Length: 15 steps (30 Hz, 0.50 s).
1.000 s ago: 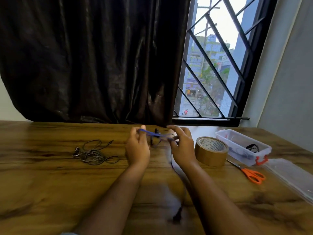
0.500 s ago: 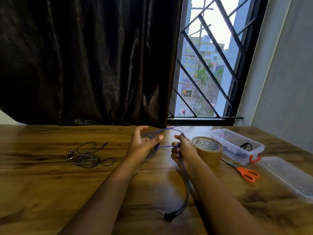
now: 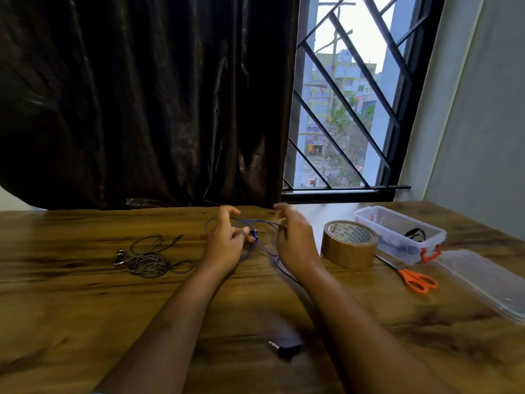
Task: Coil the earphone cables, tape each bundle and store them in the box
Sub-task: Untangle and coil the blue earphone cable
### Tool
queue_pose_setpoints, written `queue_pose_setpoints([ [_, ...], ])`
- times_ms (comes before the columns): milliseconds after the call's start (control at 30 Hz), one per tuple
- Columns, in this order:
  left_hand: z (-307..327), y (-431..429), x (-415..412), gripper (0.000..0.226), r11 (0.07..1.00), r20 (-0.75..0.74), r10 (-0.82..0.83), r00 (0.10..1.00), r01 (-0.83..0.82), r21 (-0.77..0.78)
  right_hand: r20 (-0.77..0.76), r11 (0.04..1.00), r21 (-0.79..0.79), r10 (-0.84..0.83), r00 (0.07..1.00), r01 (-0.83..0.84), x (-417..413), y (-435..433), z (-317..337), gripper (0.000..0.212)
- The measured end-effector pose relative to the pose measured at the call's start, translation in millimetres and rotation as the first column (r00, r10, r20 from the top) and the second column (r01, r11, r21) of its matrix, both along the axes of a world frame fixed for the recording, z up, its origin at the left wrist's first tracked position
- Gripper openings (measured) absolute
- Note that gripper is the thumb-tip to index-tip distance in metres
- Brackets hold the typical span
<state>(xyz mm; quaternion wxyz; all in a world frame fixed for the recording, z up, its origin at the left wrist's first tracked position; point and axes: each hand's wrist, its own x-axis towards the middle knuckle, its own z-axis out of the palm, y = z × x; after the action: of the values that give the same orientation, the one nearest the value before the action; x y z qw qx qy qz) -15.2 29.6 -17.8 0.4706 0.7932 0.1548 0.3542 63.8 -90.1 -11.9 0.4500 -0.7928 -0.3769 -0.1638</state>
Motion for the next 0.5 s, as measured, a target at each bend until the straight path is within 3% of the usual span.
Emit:
queue_pose_setpoints([
  [33,0.0,-1.4,-0.2,0.022,1.0,-0.008,-0.008,1.0,0.008,0.022,-0.061,0.996,0.026,0.09,0.994,-0.089,-2.8,0.3,0.8,0.033],
  [100,-1.0,-4.0,-0.7,0.013,0.996,-0.013,-0.007,1.0,0.008,0.09,-0.145,0.977,0.012,0.213,0.966,-0.213,-7.7,1.6,-1.8,0.023],
  [300,-2.6,-7.3,0.7,0.009,0.976,0.007,0.041,0.999,-0.041,0.215,-0.283,0.931,0.053,0.362,0.888,-0.362,-5.2,1.1,-5.7,0.033],
  [367,-2.1,-8.6,1.2,0.011,0.983,0.025,0.053,0.998,-0.057,0.177,-0.336,0.922,0.082,0.382,0.861,-0.378,-3.3,-1.2,-3.6,0.028],
  [500,0.7,-14.2,2.3,0.015,0.999,0.074,0.004,0.997,-0.001,-0.041,-0.516,0.901,0.128,0.417,0.748,-0.413,-4.9,3.3,-7.6,0.023],
])
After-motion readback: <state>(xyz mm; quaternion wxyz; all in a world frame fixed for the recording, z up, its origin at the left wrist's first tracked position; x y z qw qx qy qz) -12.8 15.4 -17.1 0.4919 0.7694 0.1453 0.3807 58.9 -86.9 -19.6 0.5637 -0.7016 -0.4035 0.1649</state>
